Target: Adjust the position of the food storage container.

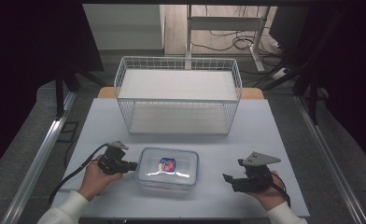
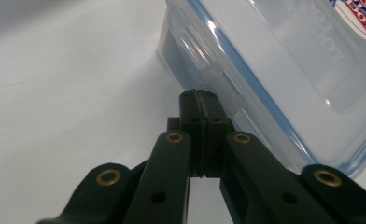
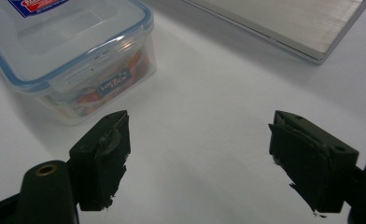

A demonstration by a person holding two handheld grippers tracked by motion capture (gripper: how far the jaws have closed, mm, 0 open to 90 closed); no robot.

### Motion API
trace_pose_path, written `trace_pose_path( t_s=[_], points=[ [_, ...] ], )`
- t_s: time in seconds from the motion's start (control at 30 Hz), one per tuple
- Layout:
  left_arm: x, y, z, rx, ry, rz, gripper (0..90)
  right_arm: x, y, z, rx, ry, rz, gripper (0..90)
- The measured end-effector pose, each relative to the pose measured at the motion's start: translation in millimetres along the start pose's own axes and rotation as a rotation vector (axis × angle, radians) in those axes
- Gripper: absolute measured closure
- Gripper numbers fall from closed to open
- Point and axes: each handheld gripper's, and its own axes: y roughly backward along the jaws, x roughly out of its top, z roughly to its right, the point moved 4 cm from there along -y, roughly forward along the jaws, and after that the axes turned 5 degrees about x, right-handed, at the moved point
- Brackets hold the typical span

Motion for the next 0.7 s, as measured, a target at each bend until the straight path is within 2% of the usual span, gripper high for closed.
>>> trace_pose_path(
  t_s=[0.03, 0.13, 0.17, 0.37, 0.47, 0.7],
  points=[
    [2.2, -1.2, 5.3, 0.025, -0.030, -0.009, 90.0, 0.1, -0.3, 0.2, 0.000, -0.001, 0.000, 20.7],
    [4.6, -3.9, 13.2, 0.022, -0.054, -0.012, 90.0, 0.1, -0.4, -0.1, -0.001, 0.000, 0.000, 20.7],
    [6.9, -7.2, 20.1, 0.005, -0.065, -0.010, 90.0, 0.1, -0.2, -0.4, -0.001, -0.001, -0.001, 20.7],
    [11.6, -12.5, 27.9, -0.016, -0.063, -0.006, 90.0, -0.3, 1.1, 0.1, -0.002, 0.000, 0.002, 20.7],
    [12.9, -15.0, 32.9, -0.039, -0.059, -0.005, 90.0, -0.7, 1.2, 1.1, -0.003, 0.001, 0.000, 20.7],
    [12.6, -16.8, 35.9, -0.058, -0.052, 0.006, 90.0, 0.9, 0.0, 2.6, 0.000, -0.003, 0.004, 20.7]
  ],
)
